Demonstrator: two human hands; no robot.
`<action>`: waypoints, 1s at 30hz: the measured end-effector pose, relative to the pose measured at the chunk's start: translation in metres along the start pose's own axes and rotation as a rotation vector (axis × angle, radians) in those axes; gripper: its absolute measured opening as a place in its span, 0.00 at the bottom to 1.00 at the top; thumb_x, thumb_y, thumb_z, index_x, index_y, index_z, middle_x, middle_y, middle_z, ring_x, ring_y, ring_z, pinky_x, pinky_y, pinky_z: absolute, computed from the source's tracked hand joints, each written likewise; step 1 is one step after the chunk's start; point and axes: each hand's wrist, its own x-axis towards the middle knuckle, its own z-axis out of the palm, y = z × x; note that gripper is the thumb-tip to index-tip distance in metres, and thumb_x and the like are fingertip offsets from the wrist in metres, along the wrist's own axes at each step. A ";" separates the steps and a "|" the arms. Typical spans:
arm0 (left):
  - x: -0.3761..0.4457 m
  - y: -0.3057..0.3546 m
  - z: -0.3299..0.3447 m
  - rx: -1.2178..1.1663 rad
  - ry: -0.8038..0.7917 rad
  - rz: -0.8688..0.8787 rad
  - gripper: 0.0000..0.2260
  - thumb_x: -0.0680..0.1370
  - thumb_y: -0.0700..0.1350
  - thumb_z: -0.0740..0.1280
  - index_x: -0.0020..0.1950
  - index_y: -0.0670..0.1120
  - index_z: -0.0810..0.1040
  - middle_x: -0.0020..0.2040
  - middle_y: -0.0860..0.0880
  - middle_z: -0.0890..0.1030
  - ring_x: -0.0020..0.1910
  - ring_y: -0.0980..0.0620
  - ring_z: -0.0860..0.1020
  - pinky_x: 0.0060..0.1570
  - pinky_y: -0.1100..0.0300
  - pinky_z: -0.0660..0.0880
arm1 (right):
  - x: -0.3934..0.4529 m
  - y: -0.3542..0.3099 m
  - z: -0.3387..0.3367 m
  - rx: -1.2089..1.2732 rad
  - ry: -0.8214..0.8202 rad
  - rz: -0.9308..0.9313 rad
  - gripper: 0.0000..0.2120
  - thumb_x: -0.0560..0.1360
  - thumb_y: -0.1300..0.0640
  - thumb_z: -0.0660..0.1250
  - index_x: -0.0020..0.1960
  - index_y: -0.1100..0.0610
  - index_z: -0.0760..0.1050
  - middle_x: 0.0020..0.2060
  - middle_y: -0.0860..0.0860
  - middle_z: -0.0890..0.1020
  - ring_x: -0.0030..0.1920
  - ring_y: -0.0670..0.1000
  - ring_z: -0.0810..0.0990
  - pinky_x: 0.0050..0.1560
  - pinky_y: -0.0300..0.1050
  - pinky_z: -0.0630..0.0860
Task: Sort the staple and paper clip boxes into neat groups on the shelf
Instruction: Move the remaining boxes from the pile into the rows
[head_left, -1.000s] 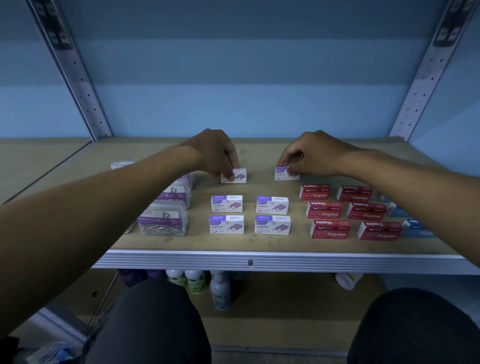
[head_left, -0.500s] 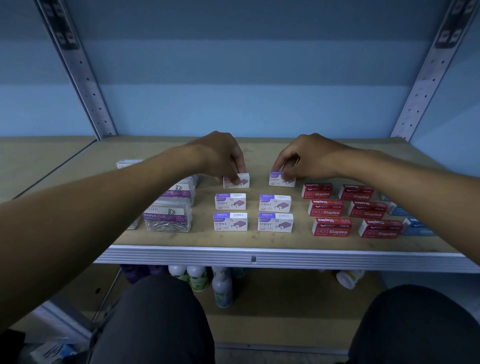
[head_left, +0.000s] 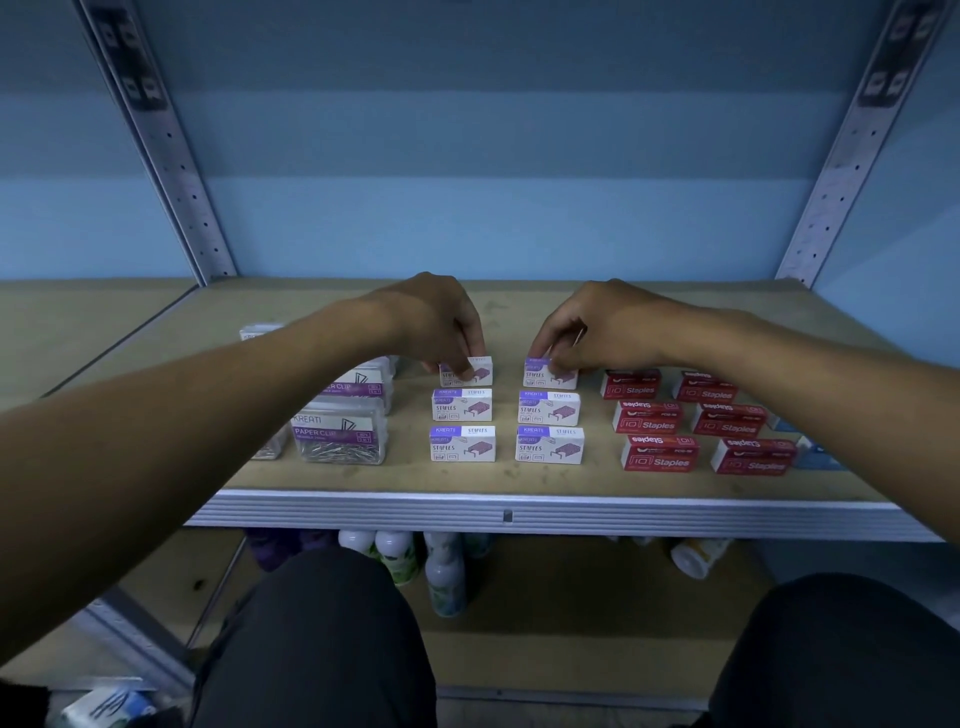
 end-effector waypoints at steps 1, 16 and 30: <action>-0.001 0.000 -0.001 0.014 0.001 0.005 0.09 0.69 0.43 0.79 0.48 0.50 0.86 0.43 0.55 0.86 0.37 0.59 0.83 0.41 0.64 0.79 | -0.001 0.000 -0.001 0.004 0.004 0.001 0.11 0.73 0.54 0.74 0.52 0.42 0.85 0.41 0.39 0.86 0.47 0.39 0.82 0.47 0.39 0.77; -0.012 0.082 0.019 -0.089 0.223 0.341 0.08 0.71 0.48 0.76 0.50 0.54 0.85 0.46 0.60 0.84 0.38 0.74 0.77 0.39 0.80 0.68 | -0.111 0.041 -0.036 0.141 0.431 0.133 0.10 0.72 0.56 0.76 0.52 0.44 0.86 0.45 0.39 0.85 0.47 0.37 0.83 0.53 0.33 0.77; -0.007 0.189 0.097 -0.280 0.211 0.522 0.09 0.72 0.49 0.75 0.51 0.56 0.84 0.44 0.61 0.84 0.40 0.66 0.79 0.43 0.70 0.75 | -0.219 0.110 -0.017 0.113 0.567 0.356 0.11 0.75 0.56 0.73 0.53 0.42 0.85 0.47 0.37 0.84 0.49 0.40 0.80 0.43 0.24 0.69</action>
